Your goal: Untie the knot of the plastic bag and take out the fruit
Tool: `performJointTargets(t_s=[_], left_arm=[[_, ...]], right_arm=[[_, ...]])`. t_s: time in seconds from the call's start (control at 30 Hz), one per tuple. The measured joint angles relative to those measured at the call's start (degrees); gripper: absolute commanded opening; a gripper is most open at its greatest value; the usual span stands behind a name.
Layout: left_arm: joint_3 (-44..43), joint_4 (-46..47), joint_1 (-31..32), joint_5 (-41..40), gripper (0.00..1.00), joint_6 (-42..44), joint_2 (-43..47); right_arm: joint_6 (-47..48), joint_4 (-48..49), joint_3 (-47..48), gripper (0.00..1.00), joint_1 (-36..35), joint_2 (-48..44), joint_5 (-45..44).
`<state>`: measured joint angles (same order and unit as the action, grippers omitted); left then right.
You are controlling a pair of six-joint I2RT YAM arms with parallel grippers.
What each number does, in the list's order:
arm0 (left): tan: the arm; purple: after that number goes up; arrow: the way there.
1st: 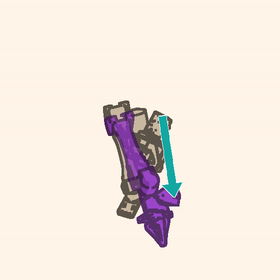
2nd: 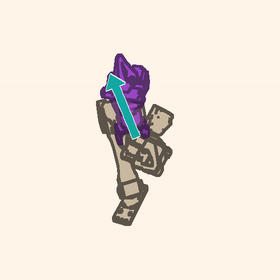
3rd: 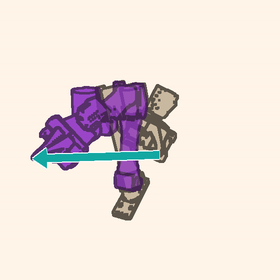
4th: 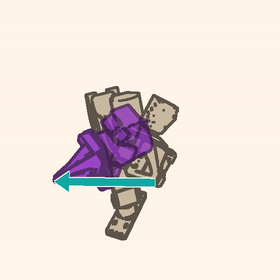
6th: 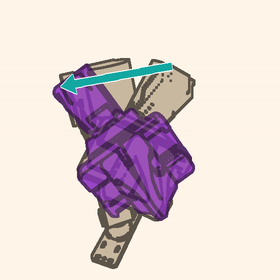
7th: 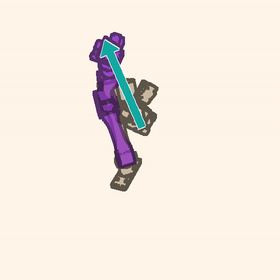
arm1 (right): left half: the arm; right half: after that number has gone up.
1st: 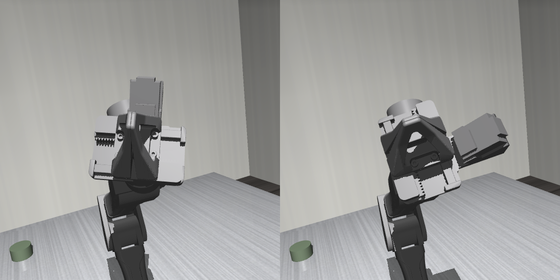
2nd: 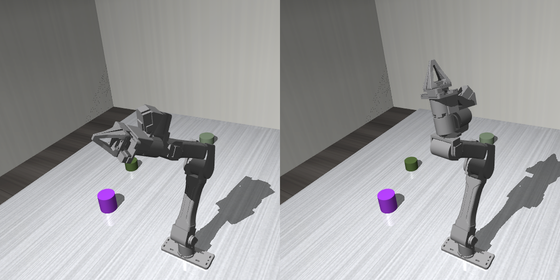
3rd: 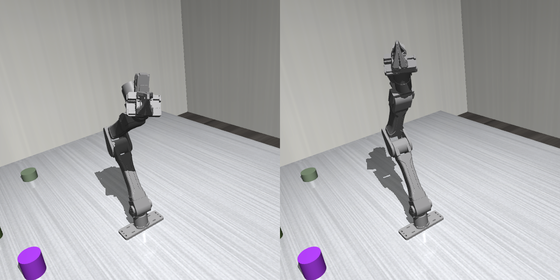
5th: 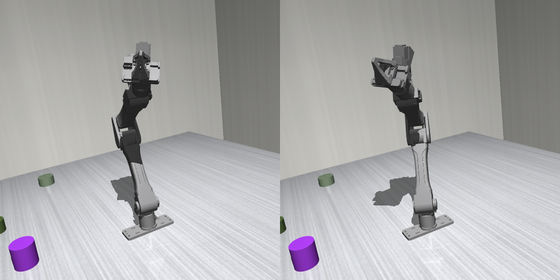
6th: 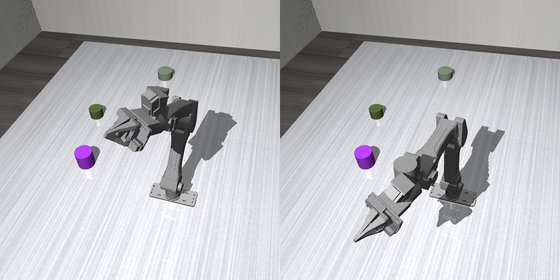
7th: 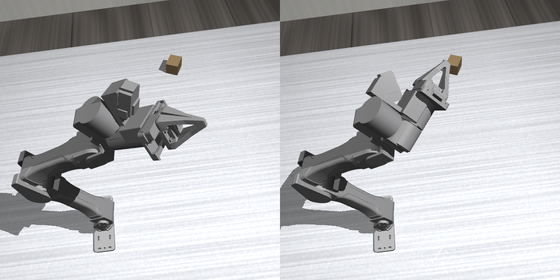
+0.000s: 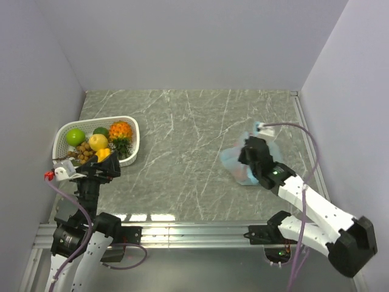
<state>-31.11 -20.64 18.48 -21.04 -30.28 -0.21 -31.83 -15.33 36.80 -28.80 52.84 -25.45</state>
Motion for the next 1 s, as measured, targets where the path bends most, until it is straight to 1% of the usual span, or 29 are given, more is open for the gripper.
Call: performJointTargets(t_s=[0.03,0.1,0.17,0.2,0.3,0.33,0.43,0.5,0.57,0.67,0.73,0.83,0.93,1.0], left_arm=[[0.0,0.2,0.0,0.6,0.99,0.1,-0.1],[0.0,0.6,0.0,2.0,0.99,0.2,-1.0],[-0.1,0.9,0.2,3.8,0.99,0.1,-3.6],[-0.3,1.1,0.2,5.2,0.99,0.0,-5.8],[-0.7,1.5,0.4,10.2,0.99,-0.5,-14.5],[-0.8,1.5,0.4,12.1,0.99,-0.7,-17.8],[-1.6,1.4,0.4,17.0,0.99,-1.7,-26.6],[-2.9,1.4,0.4,19.7,0.99,-2.4,-31.1],[-4.5,1.4,0.5,21.9,0.99,-3.4,-34.4],[-7.1,1.6,0.5,24.7,0.99,-4.8,-37.8],[-8.7,2.2,0.8,26.2,0.99,-5.9,-40.0],[-10.4,3.9,2.6,27.8,0.99,-7.7,-44.0],[-11.7,5.0,6.6,28.0,0.99,-9.0,-49.0],[-13.2,5.4,9.6,27.6,0.99,-9.5,-52.5]], right_arm=[[0.1,0.6,1.3,0.00,-2.5,1.8,-0.2],[0.2,1.7,3.4,0.00,-9.7,5.0,-0.5],[0.0,2.8,5.4,0.00,-16.1,9.2,-1.6],[-0.3,3.3,6.5,0.02,-19.1,11.5,-2.2],[-1.4,4.9,9.5,0.29,-25.7,18.1,-2.8],[-1.6,5.3,10.7,0.52,-27.5,20.5,-2.7],[-1.3,5.8,15.3,0.73,-31.1,26.8,-1.4],[-0.2,5.7,18.1,0.77,-32.3,28.6,-0.6],[1.1,5.7,19.8,0.80,-32.6,28.4,-0.9],[4.1,5.4,20.5,0.82,-31.9,25.2,-2.9],[5.9,5.1,20.5,0.82,-30.2,22.0,-3.5],[7.8,5.7,18.8,0.82,-24.8,15.5,-3.1],[8.5,8.1,14.3,0.82,-17.6,9.0,-0.1],[8.3,9.4,11.3,0.82,-13.4,6.6,2.8]])
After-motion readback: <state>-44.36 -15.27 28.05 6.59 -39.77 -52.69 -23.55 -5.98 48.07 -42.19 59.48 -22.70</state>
